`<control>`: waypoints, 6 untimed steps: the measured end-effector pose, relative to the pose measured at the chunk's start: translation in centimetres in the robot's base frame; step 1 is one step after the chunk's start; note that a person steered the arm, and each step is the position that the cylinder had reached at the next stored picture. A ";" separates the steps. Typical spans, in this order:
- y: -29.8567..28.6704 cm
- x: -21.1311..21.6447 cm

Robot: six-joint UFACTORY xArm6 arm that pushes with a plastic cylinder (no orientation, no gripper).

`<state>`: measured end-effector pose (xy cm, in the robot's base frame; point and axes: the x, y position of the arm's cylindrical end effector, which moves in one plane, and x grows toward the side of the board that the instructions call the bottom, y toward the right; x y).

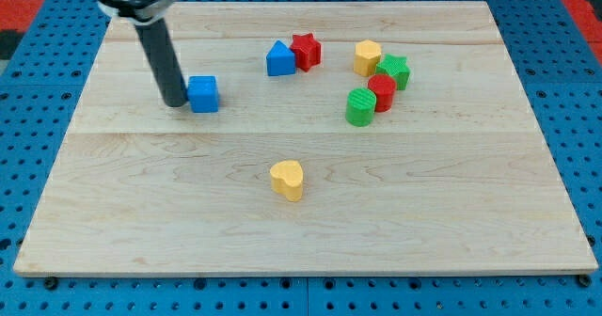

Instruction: Move the blue cube towards the blue triangle

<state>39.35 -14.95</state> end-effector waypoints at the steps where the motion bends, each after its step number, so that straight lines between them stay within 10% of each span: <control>1: 3.0 0.1; 6: 7.3 -1.1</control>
